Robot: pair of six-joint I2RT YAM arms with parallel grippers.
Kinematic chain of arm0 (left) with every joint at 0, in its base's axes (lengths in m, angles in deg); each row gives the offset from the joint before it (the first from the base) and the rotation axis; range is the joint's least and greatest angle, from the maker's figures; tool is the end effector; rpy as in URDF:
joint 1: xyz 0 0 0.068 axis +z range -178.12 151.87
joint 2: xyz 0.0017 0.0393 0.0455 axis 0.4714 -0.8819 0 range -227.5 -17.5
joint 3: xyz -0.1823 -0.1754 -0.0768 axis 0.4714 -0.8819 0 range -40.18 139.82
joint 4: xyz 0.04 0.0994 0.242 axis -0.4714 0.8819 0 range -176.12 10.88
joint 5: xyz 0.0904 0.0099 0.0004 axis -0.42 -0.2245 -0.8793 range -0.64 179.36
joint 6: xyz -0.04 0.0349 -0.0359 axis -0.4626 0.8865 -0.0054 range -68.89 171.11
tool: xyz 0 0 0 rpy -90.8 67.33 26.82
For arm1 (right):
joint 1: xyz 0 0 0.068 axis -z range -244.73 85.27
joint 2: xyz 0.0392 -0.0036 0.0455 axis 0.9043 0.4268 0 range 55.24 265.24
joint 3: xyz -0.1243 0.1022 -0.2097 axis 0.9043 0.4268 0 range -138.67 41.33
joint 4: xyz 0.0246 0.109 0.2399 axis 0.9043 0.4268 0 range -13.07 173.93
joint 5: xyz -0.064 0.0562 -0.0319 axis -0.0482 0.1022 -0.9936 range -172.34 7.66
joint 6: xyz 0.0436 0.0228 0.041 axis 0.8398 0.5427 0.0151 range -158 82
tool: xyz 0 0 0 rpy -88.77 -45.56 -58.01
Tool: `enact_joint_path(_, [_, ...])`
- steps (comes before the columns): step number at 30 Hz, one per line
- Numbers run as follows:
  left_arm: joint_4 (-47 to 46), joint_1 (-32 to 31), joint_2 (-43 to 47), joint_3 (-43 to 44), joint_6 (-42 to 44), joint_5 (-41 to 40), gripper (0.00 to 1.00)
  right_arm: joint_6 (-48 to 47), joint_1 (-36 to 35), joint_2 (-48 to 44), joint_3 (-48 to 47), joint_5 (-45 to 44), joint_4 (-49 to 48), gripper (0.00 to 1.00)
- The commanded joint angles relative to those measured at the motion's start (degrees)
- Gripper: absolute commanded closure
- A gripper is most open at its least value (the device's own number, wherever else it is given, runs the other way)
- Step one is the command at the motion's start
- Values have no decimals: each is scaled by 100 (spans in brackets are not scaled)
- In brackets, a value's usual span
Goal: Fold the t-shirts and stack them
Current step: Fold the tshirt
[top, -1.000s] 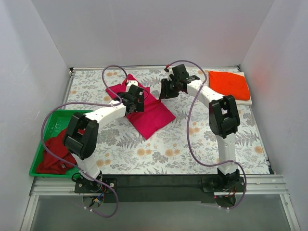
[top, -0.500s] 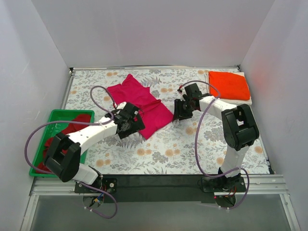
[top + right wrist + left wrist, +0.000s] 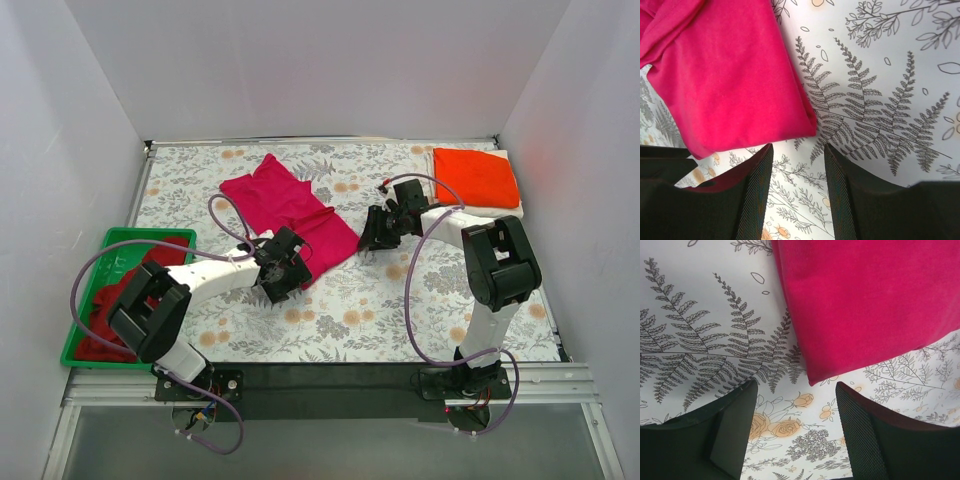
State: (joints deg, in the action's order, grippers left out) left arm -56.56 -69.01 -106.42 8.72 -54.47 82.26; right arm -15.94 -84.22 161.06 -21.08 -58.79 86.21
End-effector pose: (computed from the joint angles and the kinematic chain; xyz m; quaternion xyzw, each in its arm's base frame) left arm 0.2210 -0.1832 0.1394 -0.5348 0.8240 -0.1518 0.1093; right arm 0.3551 0.1467 0.1369 -0.0445 0.9287 0.2919 0.2243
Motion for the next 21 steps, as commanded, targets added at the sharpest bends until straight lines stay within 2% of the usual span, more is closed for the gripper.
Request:
enact_joint_path(1, [-29, -34, -177, 110, -217, -178, 41, 254, 24, 96, 71, 246, -488, 56])
enact_joint_path(9, [-29, -34, -485, 225, -182, -214, 51, 404, 85, 342, 229, 220, -831, 58])
enact_joint_path(10, [-29, -34, -485, 225, -182, -214, 54, 404, 85, 351, 247, 211, -857, 61])
enact_joint_path(11, [-29, -42, -485, 216, -191, -222, 63, 395, 94, 360, 265, 203, -875, 62])
enact_joint_path(12, [-29, -34, -485, 207, -200, -214, 67, 386, 94, 386, 291, 185, -875, 64])
enact_joint_path(16, [-21, -34, -494, 198, -174, -214, 82, 342, 138, 439, 317, 168, -866, 80])
enact_joint_path(17, [-21, -34, -494, 198, -165, -214, 86, 316, 164, 439, 317, 167, -875, 90])
enact_joint_path(18, [14, -42, -503, 207, -139, -222, 93, 281, 182, 431, 317, 159, -866, 92])
enact_joint_path(20, [67, -25, -529, 233, -130, -231, 99, 237, 199, 413, 317, 115, -875, 99])
enact_joint_path(21, [128, -25, -538, 242, -86, -222, 100, 185, 234, 378, 326, 115, -875, 99])
